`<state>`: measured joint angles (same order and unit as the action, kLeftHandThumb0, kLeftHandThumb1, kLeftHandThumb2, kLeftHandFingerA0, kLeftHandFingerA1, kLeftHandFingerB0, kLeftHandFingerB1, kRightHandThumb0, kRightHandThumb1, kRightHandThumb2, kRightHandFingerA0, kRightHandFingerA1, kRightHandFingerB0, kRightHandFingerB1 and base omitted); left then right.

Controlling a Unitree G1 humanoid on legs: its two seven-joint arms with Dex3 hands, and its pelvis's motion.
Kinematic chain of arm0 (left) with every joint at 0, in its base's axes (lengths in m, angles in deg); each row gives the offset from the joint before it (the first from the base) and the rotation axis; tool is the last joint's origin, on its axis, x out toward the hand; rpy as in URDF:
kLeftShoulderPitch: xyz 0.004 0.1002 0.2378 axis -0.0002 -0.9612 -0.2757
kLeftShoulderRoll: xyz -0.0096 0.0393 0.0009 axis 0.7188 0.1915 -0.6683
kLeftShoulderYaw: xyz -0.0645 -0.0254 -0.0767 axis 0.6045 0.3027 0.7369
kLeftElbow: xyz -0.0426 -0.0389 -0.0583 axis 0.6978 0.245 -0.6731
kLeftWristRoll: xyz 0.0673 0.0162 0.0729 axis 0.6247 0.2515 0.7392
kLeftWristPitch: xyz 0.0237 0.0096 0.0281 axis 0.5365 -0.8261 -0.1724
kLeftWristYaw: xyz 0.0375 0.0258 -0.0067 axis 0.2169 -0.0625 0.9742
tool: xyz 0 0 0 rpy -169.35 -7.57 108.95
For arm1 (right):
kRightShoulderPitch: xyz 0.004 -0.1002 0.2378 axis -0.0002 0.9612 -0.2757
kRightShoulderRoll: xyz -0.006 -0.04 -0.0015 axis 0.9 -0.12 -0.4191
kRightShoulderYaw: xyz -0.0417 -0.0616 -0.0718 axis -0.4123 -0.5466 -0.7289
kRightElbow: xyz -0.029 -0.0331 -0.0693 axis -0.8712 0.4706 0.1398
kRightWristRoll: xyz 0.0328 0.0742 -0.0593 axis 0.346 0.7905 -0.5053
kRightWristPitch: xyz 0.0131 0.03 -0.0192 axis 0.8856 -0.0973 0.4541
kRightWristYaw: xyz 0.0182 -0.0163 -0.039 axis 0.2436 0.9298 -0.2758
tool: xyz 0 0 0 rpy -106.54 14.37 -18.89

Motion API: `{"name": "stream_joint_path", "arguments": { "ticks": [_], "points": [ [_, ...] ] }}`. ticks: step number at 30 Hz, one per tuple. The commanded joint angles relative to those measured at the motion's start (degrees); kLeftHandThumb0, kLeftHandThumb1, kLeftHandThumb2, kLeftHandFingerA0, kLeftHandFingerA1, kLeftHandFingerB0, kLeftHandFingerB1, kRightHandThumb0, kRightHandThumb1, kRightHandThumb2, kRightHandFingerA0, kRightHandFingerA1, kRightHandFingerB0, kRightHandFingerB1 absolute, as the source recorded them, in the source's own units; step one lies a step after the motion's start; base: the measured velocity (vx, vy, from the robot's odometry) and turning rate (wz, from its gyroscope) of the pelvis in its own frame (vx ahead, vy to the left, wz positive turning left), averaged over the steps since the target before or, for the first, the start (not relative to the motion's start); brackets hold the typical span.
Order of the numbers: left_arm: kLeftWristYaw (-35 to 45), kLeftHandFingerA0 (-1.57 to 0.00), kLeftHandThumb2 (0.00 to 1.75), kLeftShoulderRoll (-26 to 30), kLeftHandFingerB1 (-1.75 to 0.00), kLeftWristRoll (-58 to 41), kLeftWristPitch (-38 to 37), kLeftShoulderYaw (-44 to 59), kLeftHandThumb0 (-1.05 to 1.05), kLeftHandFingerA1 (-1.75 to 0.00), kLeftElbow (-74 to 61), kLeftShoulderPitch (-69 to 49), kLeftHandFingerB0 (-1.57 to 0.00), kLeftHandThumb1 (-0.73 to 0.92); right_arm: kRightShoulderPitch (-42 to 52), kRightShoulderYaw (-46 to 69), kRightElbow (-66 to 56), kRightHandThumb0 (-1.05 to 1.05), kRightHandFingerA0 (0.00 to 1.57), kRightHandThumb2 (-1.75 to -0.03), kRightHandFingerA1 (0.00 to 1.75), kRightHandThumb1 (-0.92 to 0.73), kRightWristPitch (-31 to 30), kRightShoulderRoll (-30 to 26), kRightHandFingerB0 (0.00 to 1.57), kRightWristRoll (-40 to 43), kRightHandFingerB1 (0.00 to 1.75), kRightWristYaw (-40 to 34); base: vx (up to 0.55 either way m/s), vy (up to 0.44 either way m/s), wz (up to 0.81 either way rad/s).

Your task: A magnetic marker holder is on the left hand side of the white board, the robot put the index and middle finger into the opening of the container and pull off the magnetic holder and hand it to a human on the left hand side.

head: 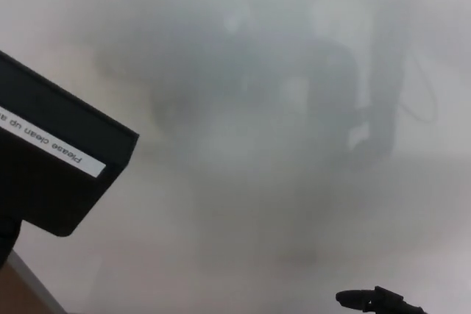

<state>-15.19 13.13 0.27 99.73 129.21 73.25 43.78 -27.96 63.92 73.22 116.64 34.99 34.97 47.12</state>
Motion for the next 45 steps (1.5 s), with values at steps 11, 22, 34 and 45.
{"name": "stream_joint_path", "arguments": {
  "ticks": [11,22,34,45],
  "points": [
    [8.18,-0.42,0.62,5.86,-0.33,-12.20,0.75,0.27,-0.84,-0.35,8.53,-1.50,-0.25,0.72,1.05,-0.66,0.62,-0.50,1.11,-0.58,0.56,-0.60,-1.99,-1.48,0.77,-1.29,0.51,-1.60,0.00,0.000,0.00],
    [7.60,-0.31,0.93,6.52,-0.44,-13.17,0.07,-1.69,-0.85,-0.46,7.15,-3.52,-0.19,0.56,1.33,-0.42,0.29,-0.50,1.10,-0.58,0.56,-0.59,-2.65,-1.34,0.77,-1.08,0.51,-1.81,0.00,0.000,0.00],
    [8.01,-0.37,0.62,6.17,-0.34,-12.54,-1.25,-3.54,-0.89,-0.33,5.87,-4.21,-0.19,0.70,1.19,-0.64,0.49,-0.50,1.11,-0.58,0.56,-0.59,-1.93,-1.59,0.78,-1.61,0.52,-2.44,0.00,0.000,0.00],
    [9.91,-0.23,0.56,9.31,-0.38,2.81,-1.68,-16.73,-0.85,-0.35,15.49,-11.28,-0.28,0.44,0.99,-0.74,0.38,-0.48,1.09,-0.58,0.56,-0.58,-1.81,-1.44,0.78,-1.67,0.52,-2.41,0.00,0.000,0.00]
  ]
}}
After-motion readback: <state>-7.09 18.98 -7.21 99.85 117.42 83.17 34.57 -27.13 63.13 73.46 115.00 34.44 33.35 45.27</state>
